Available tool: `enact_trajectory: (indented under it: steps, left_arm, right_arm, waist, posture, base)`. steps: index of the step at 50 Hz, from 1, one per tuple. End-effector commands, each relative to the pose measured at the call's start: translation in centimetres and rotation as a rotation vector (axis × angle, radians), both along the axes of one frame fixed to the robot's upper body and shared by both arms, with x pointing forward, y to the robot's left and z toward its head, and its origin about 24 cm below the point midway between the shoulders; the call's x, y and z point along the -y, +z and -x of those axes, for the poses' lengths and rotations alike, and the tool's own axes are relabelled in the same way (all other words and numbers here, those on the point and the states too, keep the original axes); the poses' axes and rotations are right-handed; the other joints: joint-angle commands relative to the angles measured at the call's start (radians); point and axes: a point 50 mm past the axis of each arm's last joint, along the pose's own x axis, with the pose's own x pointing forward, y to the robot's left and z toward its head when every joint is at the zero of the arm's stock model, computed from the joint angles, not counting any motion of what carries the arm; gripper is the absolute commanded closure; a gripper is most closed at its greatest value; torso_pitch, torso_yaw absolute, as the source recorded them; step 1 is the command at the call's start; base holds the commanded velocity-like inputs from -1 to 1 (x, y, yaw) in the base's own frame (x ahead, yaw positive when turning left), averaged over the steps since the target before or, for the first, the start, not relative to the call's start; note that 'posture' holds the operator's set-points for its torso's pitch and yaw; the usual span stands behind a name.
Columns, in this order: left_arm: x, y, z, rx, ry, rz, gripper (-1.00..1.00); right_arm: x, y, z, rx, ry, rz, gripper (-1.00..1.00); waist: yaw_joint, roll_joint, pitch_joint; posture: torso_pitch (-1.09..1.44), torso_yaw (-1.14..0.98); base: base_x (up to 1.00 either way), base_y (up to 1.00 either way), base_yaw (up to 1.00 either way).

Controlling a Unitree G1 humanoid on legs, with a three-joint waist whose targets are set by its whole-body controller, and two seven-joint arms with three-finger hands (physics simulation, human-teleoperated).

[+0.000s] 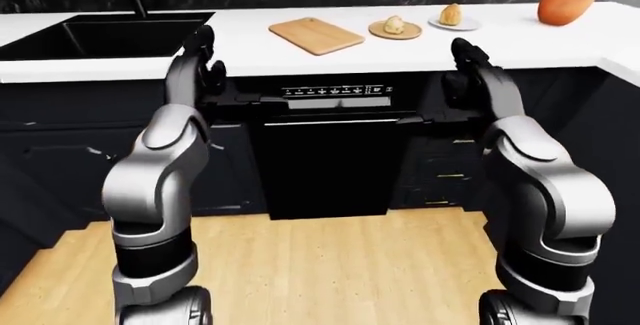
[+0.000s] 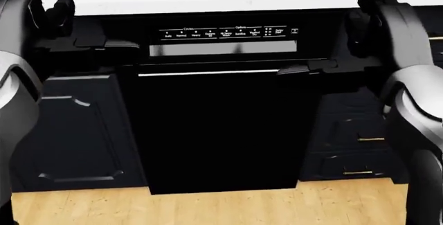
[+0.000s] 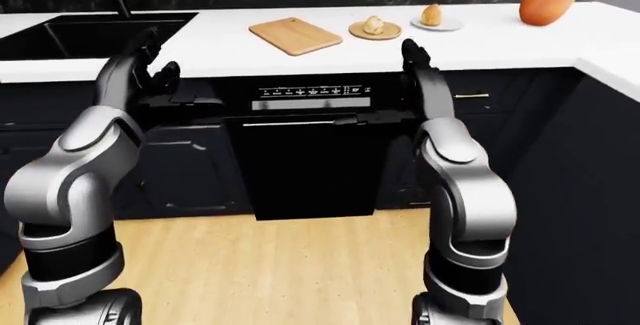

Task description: Place all breads on the cutting board.

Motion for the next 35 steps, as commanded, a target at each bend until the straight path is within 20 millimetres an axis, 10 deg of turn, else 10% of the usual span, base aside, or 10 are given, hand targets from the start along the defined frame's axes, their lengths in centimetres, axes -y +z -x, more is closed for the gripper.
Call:
enact_trajectory:
  steps: [1, 6, 9, 20, 22, 23, 26, 35]
  left_arm:
    - [0.2, 1.9, 0.3, 0.086, -0.014, -0.002, -1.00]
    - [0.4, 1.6, 0.7, 0.077, -0.019, -0.004, -1.00]
    - [0.3, 1.7, 0.8, 0.076, -0.020, -0.001, -1.00]
    - [0.1, 1.8, 0.7, 0.077, -0.016, 0.002, -1.00]
    - [0.1, 1.7, 0.6, 0.078, -0.017, 0.003, -1.00]
    - [0.1, 1.9, 0.5, 0.079, -0.017, 0.003, -1.00]
    - [0.2, 2.0, 0.5, 0.080, -0.018, 0.002, -1.00]
    - [0.3, 2.0, 0.5, 0.079, -0.020, 0.002, -1.00]
  right_arm:
    - [0.2, 2.0, 0.3, 0.086, -0.008, 0.008, -1.00]
    - [0.2, 2.2, 0.6, 0.091, -0.009, -0.002, -1.00]
    - [0.4, 2.1, 0.8, 0.085, -0.014, -0.005, -1.00]
    - [0.3, 2.9, 0.3, 0.088, -0.006, -0.001, -1.00]
    - [0.3, 3.1, 0.3, 0.090, -0.007, 0.000, -1.00]
    - [0.3, 3.1, 0.3, 0.090, -0.007, 0.000, -1.00]
    - [0.3, 3.2, 0.3, 0.091, -0.007, 0.001, -1.00]
    - [0.4, 3.1, 0.3, 0.091, -0.010, 0.001, -1.00]
  waist:
    - [-0.002, -0.001, -0.017]
    - [-0.002, 0.021, -0.021]
    - [-0.003, 0.074, -0.016]
    - [0.008, -0.002, -0.024]
    - [0.013, -0.060, -0.041]
    - [0.003, -0.017, -0.027]
    - [0.003, -0.039, -0.027]
    - [-0.006, 0.055, -0.019]
  posture:
    - [0.00, 0.00]
    - [0.00, 0.00]
    - [0.00, 0.00]
    - [0.00, 0.00]
    - [0.00, 0.00]
    - [0.00, 0.00]
    - [0.00, 0.00]
    - [0.00, 0.00]
  base:
    - [0.15, 0.00, 0.00]
    - [0.15, 0.00, 0.00]
    - [0.15, 0.00, 0.00]
    - [0.15, -0.04, 0.00]
    - [0.17, -0.14, 0.00]
    - [0.16, -0.12, 0.00]
    - [0.17, -0.10, 0.00]
    - [0.17, -0.09, 0.00]
